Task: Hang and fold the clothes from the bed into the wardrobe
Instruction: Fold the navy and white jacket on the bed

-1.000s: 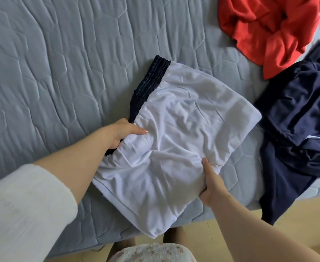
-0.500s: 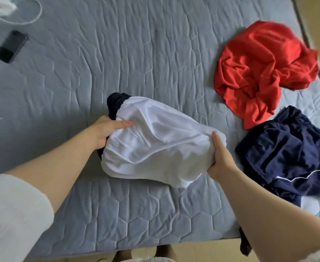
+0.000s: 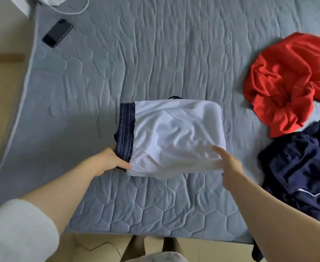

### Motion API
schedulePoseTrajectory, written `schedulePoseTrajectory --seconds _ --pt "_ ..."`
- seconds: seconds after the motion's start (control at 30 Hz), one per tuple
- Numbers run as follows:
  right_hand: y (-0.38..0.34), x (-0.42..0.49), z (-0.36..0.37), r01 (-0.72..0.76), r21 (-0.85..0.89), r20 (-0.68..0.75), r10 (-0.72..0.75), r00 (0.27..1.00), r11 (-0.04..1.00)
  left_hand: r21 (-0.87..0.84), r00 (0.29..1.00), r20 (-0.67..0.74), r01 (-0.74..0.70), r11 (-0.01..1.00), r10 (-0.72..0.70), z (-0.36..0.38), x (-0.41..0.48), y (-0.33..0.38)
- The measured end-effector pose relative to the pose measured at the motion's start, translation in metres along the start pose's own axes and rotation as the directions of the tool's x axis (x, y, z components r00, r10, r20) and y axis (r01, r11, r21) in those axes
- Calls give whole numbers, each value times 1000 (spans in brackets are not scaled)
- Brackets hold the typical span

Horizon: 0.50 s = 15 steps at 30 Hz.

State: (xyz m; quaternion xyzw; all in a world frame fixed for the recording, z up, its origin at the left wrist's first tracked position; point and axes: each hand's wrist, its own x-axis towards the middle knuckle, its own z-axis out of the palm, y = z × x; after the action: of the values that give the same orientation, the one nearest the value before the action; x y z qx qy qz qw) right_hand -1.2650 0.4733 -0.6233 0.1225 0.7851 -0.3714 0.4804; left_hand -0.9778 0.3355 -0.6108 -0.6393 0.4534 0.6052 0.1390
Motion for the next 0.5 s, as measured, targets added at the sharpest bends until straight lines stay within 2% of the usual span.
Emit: schedulePoseTrajectory --seconds 0.1,0.17,0.27,0.33,0.4,0.5 --pt "57 14 8 -71 -104 -16 70 997 992 165 985 144 71 984 -95 28 20 -58" --pt "87 22 8 -117 -143 -61 109 992 983 196 971 171 130 972 -165 46 29 -91" --pt "106 29 3 -139 -170 -95 124 988 976 108 962 166 200 974 -216 58 39 -121" --pt "105 35 3 -79 -187 -82 64 995 979 2 966 161 205 979 -203 58 44 -125" --pt "98 42 9 24 -167 -75 -37 996 986 -117 987 68 153 981 -146 57 48 -118" --pt "82 48 20 124 -160 -67 -136 988 979 -274 975 -220 -28 961 -34 57 55 -97"
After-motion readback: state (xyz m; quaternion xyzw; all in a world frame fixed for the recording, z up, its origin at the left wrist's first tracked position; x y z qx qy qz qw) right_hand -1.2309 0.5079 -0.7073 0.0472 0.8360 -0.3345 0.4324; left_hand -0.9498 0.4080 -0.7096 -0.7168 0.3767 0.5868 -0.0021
